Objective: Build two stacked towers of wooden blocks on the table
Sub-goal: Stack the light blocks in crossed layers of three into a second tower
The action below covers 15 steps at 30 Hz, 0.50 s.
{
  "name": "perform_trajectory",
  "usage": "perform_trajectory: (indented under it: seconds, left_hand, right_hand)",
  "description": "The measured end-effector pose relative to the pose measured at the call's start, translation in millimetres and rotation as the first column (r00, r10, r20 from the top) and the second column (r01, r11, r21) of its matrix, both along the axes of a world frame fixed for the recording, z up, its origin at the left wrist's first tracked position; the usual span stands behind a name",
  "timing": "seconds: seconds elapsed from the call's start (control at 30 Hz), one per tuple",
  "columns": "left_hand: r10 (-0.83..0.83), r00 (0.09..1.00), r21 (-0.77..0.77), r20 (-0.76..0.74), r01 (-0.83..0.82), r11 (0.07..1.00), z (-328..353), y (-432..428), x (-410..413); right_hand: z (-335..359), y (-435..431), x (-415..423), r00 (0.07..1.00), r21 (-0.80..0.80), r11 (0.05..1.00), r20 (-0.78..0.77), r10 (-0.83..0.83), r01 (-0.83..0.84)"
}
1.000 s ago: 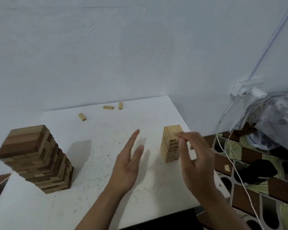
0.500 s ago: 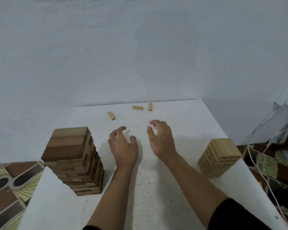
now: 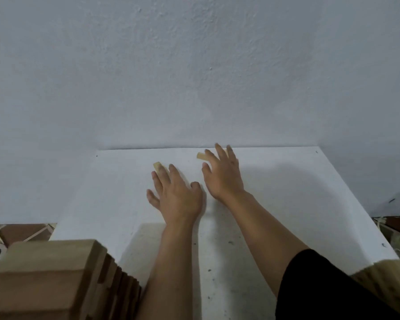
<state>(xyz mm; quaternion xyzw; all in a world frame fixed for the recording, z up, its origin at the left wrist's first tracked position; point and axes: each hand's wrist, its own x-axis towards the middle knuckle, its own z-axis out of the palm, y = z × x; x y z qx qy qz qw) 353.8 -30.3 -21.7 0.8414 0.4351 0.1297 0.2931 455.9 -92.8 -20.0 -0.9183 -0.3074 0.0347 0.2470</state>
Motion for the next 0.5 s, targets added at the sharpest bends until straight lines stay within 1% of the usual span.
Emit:
perform_trajectory:
  seconds: [0.1,0.17,0.3,0.5]
  left_hand:
    - [-0.047,0.995,0.006,-0.093,0.047,0.999,1.0,4.0,5.9]
    - [-0.079,0.990,0.002,-0.114,0.079,0.997,2.0,3.5,7.7]
    - [-0.140,0.987,0.005,-0.084,0.141,0.990,1.7,-8.3,6.3]
    - [-0.200,0.979,-0.018,-0.030,0.200,0.980,3.5,-31.4,-3.4]
  right_hand:
    - [-6.6,6.4,4.9,0.999,-0.112,0.993,-0.048,0.022,-0.027]
    - [-10.3,5.4,5.0,0.999,-0.147,0.989,-0.030,0.026,-0.030]
    - [-11.0,-0.8,1.6,0.999,-0.106,0.994,-0.033,0.013,-0.016]
    - [-10.3,-26.1,-14.6,0.997,0.035,0.999,-0.080,0.009,-0.006]
